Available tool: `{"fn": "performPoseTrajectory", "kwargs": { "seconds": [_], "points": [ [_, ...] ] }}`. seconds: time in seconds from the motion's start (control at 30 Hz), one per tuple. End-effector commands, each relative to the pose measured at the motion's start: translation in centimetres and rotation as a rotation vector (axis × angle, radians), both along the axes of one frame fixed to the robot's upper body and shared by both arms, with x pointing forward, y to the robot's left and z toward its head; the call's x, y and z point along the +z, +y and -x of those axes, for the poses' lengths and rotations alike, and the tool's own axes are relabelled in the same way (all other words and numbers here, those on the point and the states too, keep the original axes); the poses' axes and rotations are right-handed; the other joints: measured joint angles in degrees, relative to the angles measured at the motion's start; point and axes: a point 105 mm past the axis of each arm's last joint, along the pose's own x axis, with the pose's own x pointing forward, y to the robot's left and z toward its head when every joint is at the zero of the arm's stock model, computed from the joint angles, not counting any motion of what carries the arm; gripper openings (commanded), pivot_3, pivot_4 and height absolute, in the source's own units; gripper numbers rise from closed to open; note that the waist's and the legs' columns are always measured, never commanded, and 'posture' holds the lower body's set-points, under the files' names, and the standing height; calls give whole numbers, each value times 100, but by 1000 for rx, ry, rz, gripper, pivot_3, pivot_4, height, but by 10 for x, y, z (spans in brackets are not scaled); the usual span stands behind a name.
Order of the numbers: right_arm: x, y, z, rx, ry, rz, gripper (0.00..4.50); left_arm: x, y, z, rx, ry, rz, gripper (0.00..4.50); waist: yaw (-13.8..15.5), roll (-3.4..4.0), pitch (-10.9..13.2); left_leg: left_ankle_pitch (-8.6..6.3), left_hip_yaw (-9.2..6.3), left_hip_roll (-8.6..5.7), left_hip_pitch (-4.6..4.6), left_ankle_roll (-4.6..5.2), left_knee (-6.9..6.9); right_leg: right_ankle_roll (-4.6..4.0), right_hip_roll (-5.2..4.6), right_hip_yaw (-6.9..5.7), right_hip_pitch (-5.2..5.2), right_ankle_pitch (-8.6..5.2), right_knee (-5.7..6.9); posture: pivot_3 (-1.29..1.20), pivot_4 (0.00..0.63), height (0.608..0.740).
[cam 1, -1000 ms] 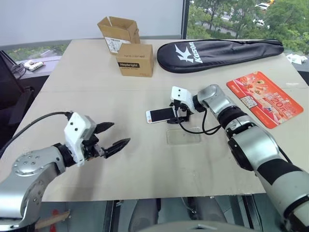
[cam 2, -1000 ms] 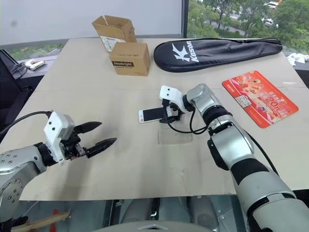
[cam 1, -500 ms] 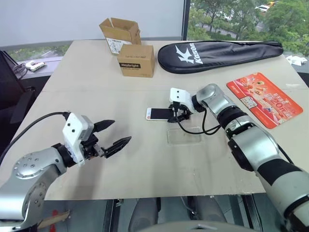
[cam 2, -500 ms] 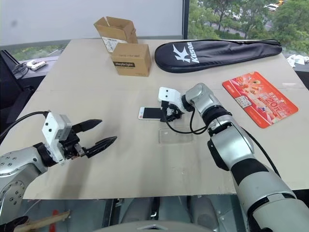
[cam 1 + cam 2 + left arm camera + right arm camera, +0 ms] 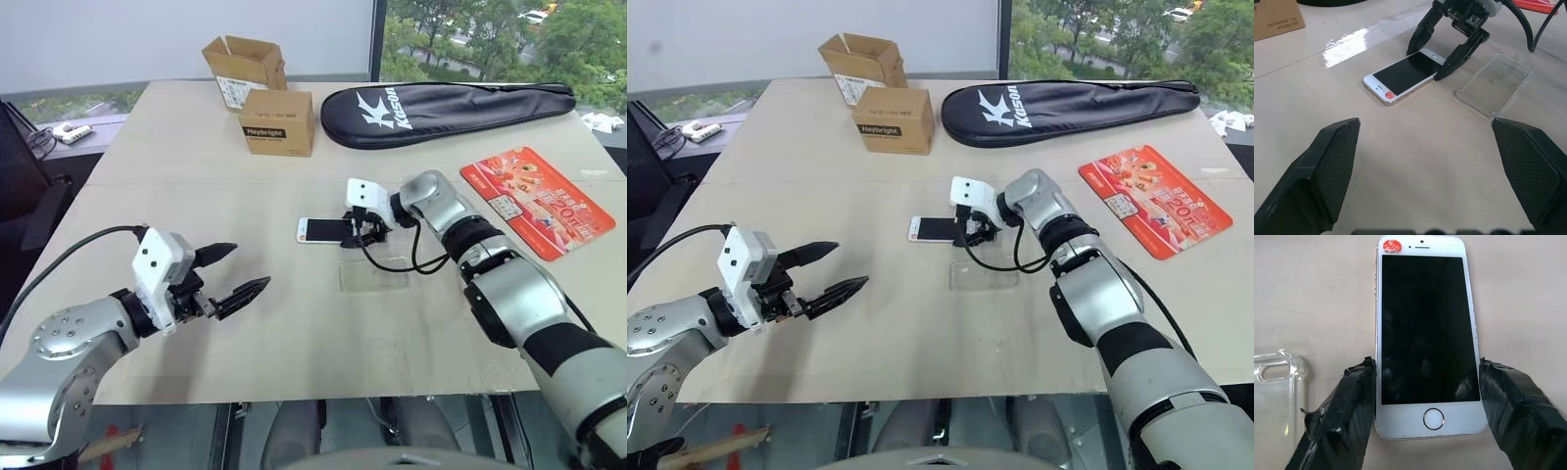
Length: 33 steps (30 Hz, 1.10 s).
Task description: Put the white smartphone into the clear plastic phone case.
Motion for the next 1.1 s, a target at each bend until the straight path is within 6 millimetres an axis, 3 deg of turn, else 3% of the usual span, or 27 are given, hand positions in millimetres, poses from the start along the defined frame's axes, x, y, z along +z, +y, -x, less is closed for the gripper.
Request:
{"fn": "performPoseTrajectory", "kwargs": {
  "seconds": [0.03, 0.37, 0.67, 0.8, 0.83, 0.97, 1.0, 1.03, 1.1],
  "points": [
    [7, -19, -8, -63, -15, -31, 2779, 7, 0, 0, -11, -36, -15, 4500, 13, 2, 4, 0, 0, 0, -2, 0, 0, 0, 0, 0, -1, 0, 0, 0, 150, 740],
    [44, -51, 1, 4, -109, -118, 2779, -1, -5, -2, -39, -14, 6, 4500, -18, 14, 18, -1, 3, 2, -30, 0, -14, 21, 0, -2, -21, 12, -17, 0, 150, 740],
    [57, -87, 54, 49, -86, -52, 2779, 8, -10, -14, -250, 50, 20, 4500, 26, 23, 25, -1, -4, 7, -32, 1, -13, 22, 8, -13, -24, 11, -13, 0, 150, 740],
    [54, -90, 76, 50, -82, -22, 2779, 9, -16, -30, -364, 55, 19, 2855, 23, 21, 25, -1, 1, 4, -31, 1, -10, 23, 8, -11, -23, 10, -14, 0, 150, 740],
    [53, -90, 80, 47, -84, -15, 2779, 10, -20, -36, -395, 49, 16, 2269, 21, 18, 27, -1, 1, 5, -31, 1, -8, 24, 9, -11, -22, 10, -14, 0, 150, 740],
    [43, -89, 89, 40, -105, 29, 2779, 7, -42, -55, -531, 29, -3, 849, 51, 13, 29, -1, -1, 5, -33, 2, -2, 25, 14, -10, -20, 10, -13, 0, 150, 740],
    [41, -89, 90, 41, -110, 41, 2779, 6, -48, -59, -562, 23, -13, 269, 68, 12, 29, -1, -2, 3, -34, 2, 1, 25, 14, -10, -19, 10, -13, 0, 150, 740],
    [40, -90, 92, 42, -114, 51, 2779, 6, -53, -63, -589, 17, -21, 23, 85, 11, 29, -1, -2, 3, -38, 2, 5, 25, 14, -10, -20, 10, -13, 0, 150, 740],
    [36, -90, 94, 47, -117, 70, 2779, 7, -61, -68, -630, 13, -22, 23, 96, 11, 30, -1, 3, 3, -40, 2, 9, 25, 14, -5, -21, 10, -14, 0, 150, 740]
  ]
}}
